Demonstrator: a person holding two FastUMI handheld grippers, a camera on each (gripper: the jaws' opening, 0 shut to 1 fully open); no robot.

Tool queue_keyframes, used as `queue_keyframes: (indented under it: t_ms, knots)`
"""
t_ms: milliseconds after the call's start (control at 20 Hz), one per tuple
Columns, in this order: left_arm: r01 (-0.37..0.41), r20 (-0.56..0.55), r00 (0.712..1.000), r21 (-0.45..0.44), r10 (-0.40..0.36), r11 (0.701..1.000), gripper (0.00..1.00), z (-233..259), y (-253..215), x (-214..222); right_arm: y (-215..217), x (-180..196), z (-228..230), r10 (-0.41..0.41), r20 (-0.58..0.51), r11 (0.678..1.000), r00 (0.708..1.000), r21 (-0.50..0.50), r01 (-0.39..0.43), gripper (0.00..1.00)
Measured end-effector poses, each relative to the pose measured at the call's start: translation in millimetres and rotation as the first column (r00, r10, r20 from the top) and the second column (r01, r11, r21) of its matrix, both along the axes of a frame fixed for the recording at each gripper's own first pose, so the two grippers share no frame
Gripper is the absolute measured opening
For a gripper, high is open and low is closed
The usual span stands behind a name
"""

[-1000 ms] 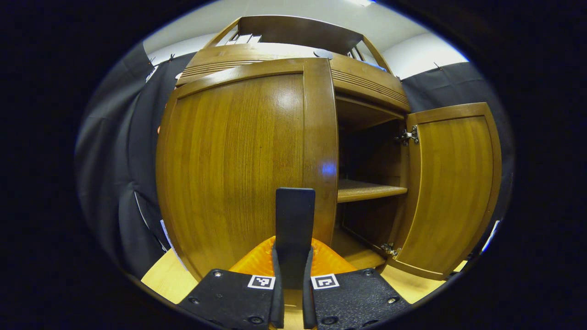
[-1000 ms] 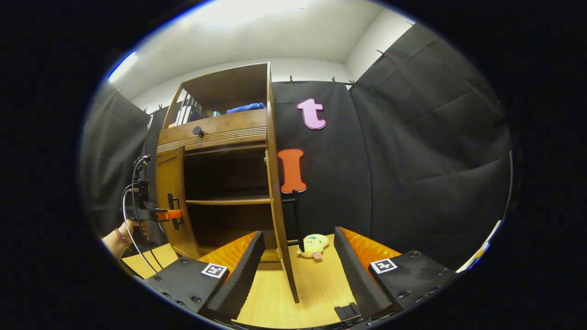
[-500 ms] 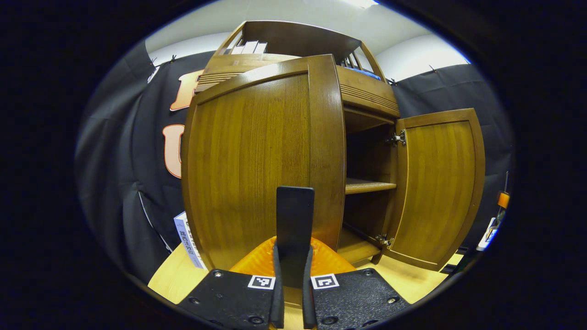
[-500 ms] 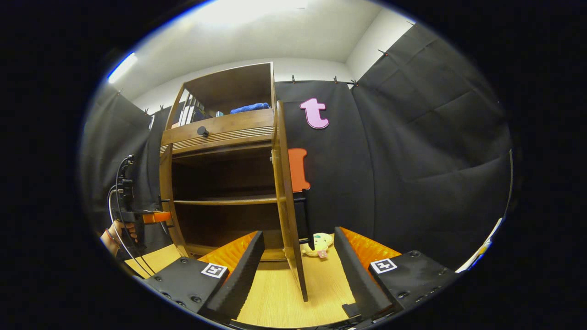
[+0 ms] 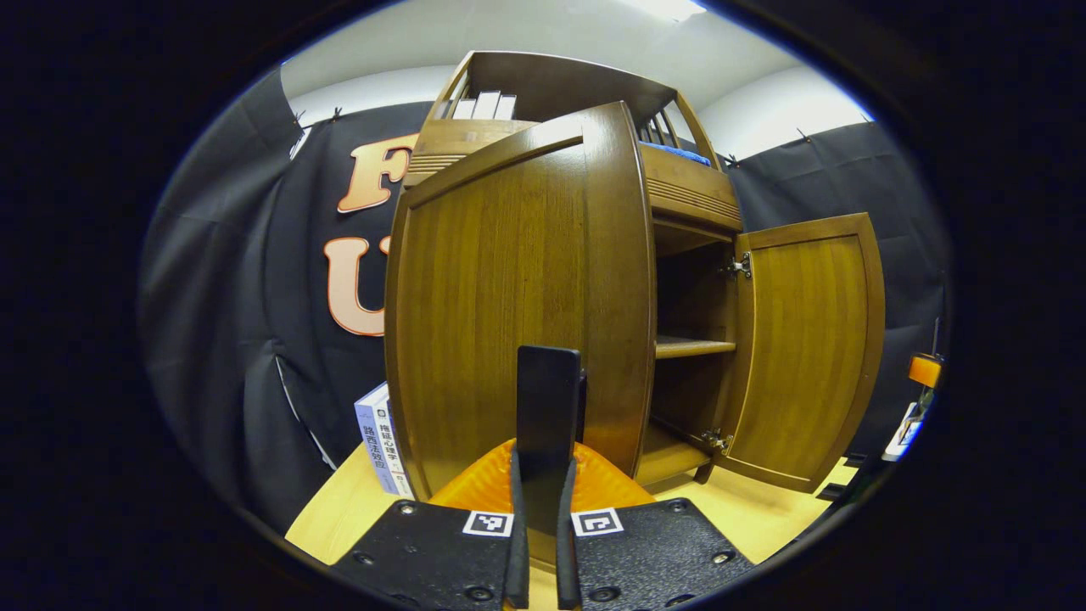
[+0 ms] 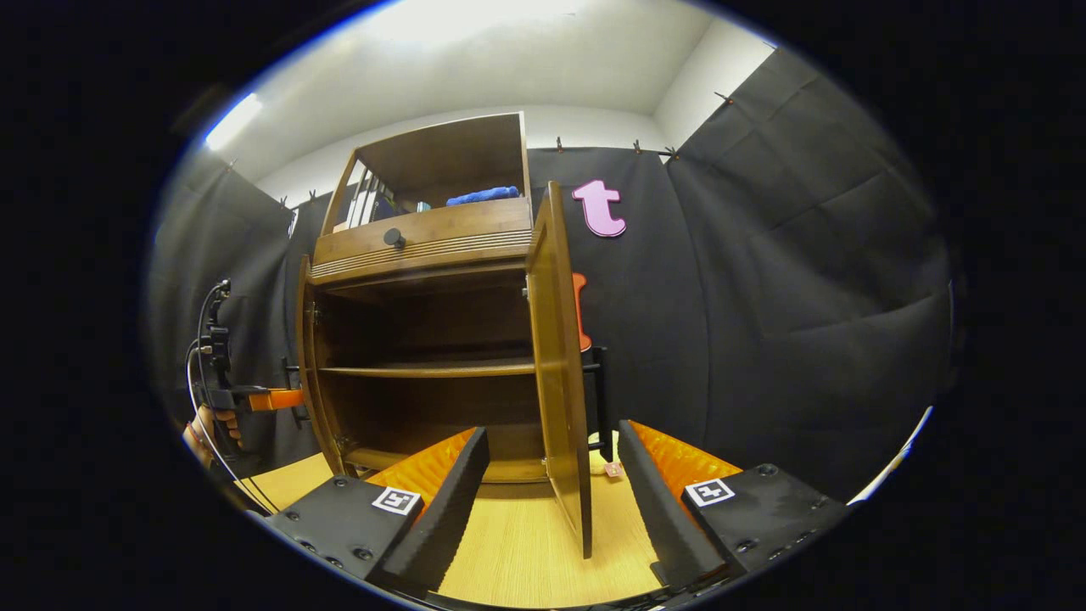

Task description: Open the right door of the double-door shoe cabinet with the right hand, and open the left door with the left hand.

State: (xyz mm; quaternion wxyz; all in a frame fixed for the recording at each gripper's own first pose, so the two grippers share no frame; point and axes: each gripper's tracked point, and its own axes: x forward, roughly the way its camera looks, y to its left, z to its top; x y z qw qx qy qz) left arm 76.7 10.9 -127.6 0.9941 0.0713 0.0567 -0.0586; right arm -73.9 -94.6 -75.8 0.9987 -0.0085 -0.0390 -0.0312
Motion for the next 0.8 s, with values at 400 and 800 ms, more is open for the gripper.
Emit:
queue_keyframes:
  t_ms: [400, 800]
  knots:
    - [-0.071, 0.022, 0.997, 0.013, 0.071, 0.997, 0.08, 11.2, 44.6, -27.1, 8.5, 10.6, -6.4, 0.011, -0.013, 1.000, 1.000, 0.003, -0.010, 0.89]
    - [-0.164, 0.050, 0.986, 0.038, 0.162, 0.986, 0.00, 22.6, 99.9, -44.2, 27.2, 25.7, -13.6, 0.036, -0.032, 0.999, 0.999, 0.002, -0.036, 0.89]
